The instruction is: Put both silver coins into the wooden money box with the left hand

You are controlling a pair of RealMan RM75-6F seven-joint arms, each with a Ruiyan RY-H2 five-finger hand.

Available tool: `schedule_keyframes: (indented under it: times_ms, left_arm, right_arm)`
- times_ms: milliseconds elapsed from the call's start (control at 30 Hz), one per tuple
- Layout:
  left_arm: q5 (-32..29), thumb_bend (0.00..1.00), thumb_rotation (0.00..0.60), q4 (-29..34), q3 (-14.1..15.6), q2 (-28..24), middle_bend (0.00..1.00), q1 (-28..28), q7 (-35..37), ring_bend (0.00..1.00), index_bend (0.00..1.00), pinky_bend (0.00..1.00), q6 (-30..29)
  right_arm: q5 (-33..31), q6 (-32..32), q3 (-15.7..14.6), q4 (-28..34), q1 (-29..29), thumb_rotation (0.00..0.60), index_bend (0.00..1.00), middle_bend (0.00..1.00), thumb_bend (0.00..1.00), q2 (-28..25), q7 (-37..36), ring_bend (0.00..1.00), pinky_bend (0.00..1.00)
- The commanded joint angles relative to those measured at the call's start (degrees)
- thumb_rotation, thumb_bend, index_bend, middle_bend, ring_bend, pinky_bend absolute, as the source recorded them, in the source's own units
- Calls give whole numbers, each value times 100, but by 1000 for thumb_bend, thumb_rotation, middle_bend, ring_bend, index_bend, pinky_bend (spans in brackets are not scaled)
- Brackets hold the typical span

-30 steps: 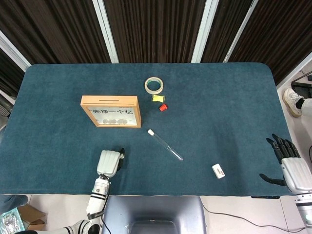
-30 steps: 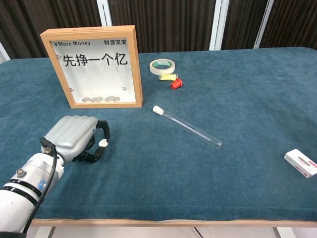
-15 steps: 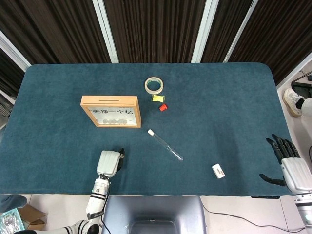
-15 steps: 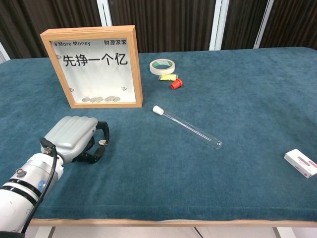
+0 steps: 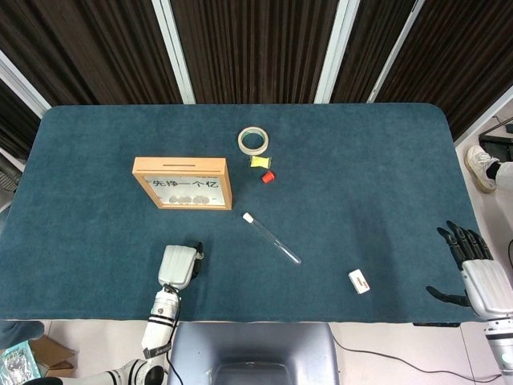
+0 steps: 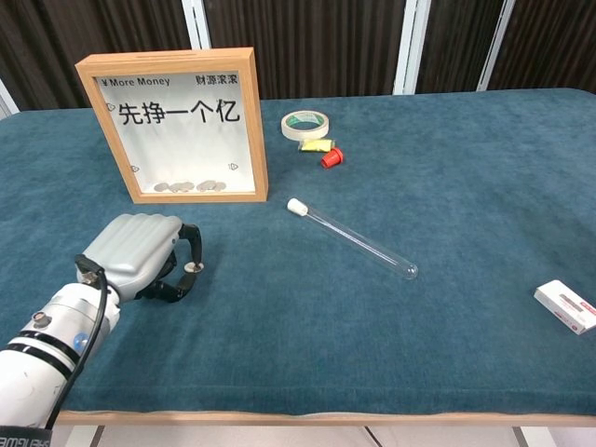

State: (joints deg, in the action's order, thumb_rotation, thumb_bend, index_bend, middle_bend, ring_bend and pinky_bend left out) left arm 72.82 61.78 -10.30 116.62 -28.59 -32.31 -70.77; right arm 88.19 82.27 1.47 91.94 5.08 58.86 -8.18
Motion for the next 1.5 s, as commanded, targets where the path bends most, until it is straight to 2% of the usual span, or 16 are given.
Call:
schedule_keyframes:
  times_ms: [33, 567, 1500]
  left_arm:
    - [2, 396, 600, 0, 7, -2, 1000, -3, -5, 1000, 515, 1000, 0]
    - [-78, 400, 600, 192, 23, -93, 1000, -19, -195, 1000, 439, 1000, 47]
    - [-200, 395, 600, 173, -22, -115, 1000, -84, -266, 1000, 486, 1000, 98]
  right_arm:
    - [2, 1, -1, 0, -1, 600, 0, 0, 137, -1, 1, 0, 0]
    - [1, 16, 5, -1, -7, 600, 0, 0, 137, -1, -10, 0, 0]
    - [8, 17, 3, -10, -12, 600, 0, 0, 137, -20, -65, 0, 0]
